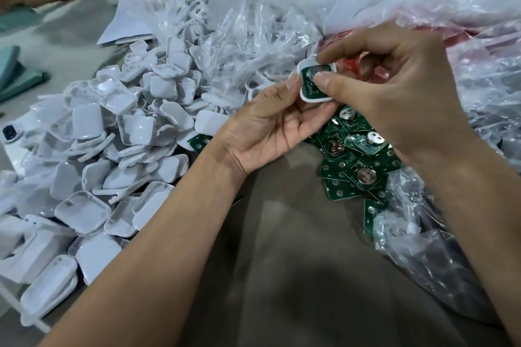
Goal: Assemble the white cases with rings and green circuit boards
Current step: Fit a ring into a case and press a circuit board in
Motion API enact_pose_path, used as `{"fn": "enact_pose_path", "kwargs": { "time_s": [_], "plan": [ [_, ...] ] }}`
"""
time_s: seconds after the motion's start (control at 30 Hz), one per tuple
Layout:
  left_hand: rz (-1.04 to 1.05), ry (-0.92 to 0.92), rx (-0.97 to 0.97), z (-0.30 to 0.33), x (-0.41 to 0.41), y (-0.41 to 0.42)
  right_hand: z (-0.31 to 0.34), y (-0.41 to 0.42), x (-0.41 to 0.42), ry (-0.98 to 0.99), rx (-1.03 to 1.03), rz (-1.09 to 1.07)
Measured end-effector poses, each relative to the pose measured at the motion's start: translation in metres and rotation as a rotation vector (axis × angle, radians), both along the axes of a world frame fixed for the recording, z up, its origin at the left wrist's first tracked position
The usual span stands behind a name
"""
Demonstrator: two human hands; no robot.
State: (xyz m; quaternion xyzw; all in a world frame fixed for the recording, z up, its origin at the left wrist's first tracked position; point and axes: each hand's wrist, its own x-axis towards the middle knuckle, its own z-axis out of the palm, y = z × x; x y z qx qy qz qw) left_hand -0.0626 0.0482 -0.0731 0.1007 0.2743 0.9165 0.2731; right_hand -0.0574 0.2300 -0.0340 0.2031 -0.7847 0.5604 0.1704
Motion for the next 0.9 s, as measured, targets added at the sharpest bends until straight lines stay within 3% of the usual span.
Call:
{"fn": "enact_pose_path", "kwargs": {
  "time_s": [0.37, 0.67, 0.9],
  "plan": [
    [0.008, 0.002, -0.028, -0.002, 0.0, 0.001, 0.003, 0.005, 0.002, -0.061, 0.008, 0.04],
    [0.03, 0.02, -0.056, 0.0, 0.003, -0.001, 0.01, 0.012, 0.004, 0.176, 0.3, 0.051],
    [0.027, 0.01, -0.051, 0.0, 0.003, -0.001, 0.01, 0.013, 0.004, 0.218, 0.352, 0.068]
  ]
}}
